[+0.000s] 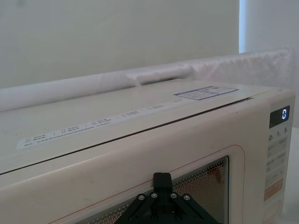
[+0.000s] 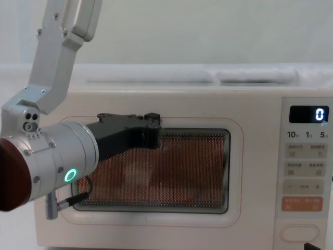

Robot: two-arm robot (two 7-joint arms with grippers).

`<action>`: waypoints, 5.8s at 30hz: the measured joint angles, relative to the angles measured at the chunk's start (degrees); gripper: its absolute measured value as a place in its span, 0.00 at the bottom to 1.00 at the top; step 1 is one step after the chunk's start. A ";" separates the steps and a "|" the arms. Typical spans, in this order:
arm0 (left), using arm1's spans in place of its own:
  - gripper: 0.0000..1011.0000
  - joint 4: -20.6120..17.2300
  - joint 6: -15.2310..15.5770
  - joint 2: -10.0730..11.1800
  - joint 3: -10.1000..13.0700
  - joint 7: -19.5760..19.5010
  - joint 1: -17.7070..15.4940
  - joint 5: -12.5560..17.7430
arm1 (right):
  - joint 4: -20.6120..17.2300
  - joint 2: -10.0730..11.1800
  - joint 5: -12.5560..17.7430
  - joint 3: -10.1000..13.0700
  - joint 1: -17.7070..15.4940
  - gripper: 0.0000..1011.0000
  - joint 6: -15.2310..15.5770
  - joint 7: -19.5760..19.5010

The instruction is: Press the button to open the microwave door with one hand; close the microwave door with the other hand.

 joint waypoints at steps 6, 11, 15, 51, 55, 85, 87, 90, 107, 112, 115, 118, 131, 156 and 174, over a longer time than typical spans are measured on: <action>0.00 0.07 -0.05 -0.10 -0.02 0.00 -0.10 -0.14 | 0.00 0.00 0.00 0.00 0.00 0.99 0.00 0.00; 0.00 0.02 -0.05 -0.10 -0.14 -0.12 -0.11 -0.46 | 0.00 0.00 0.00 0.00 0.00 0.99 0.00 0.00; 0.00 -0.17 -0.05 -0.05 -0.17 -0.13 -0.08 -0.57 | 0.00 0.00 0.00 0.00 0.00 0.99 0.00 0.00; 0.00 -1.05 0.27 -0.23 -0.01 0.66 0.39 -0.35 | 0.00 0.00 0.00 0.00 0.00 0.99 0.00 0.00; 0.00 -0.90 0.28 -0.31 -0.01 0.66 0.32 -0.28 | 0.00 0.00 0.00 0.00 0.00 0.99 0.00 0.00; 0.00 0.46 0.35 -0.44 -0.52 0.24 -0.58 -1.07 | 0.00 0.00 0.00 0.00 0.00 0.99 0.00 0.00; 0.00 0.07 0.39 -0.31 -0.67 0.08 -0.35 -1.40 | 0.00 0.00 0.00 0.01 0.00 0.99 0.00 0.00; 0.00 -0.70 0.49 -0.16 -0.91 -0.14 0.07 -1.95 | 0.00 0.00 0.00 0.00 0.00 0.99 0.00 0.00; 0.01 -10.00 1.54 3.82 -2.71 -0.24 9.37 -6.90 | 0.00 0.00 0.00 0.00 0.00 0.99 0.00 0.00; 0.13 -10.30 -0.14 4.65 -4.15 0.32 12.54 -7.72 | 0.00 0.00 0.00 0.00 0.00 0.99 0.00 0.00; 0.22 -10.27 -0.66 4.83 -4.54 0.52 13.30 -7.88 | 0.00 0.00 0.00 0.01 0.00 0.99 0.00 0.00; 0.31 -10.15 -1.03 4.93 -4.90 0.61 13.68 -8.11 | 0.00 0.03 -0.01 0.06 0.01 0.99 0.03 -0.03; 0.74 -7.49 -4.18 4.98 -6.38 1.74 17.14 -7.55 | 0.01 0.00 0.01 0.00 0.00 0.99 0.00 0.00; 0.99 -4.23 -5.47 4.10 -8.77 3.54 20.05 -4.78 | 0.00 0.00 0.00 0.00 0.00 0.99 0.00 0.00; 0.99 -4.24 -5.39 4.15 -8.62 3.46 19.89 -4.93 | 0.00 0.00 0.00 0.00 0.00 0.99 0.00 0.00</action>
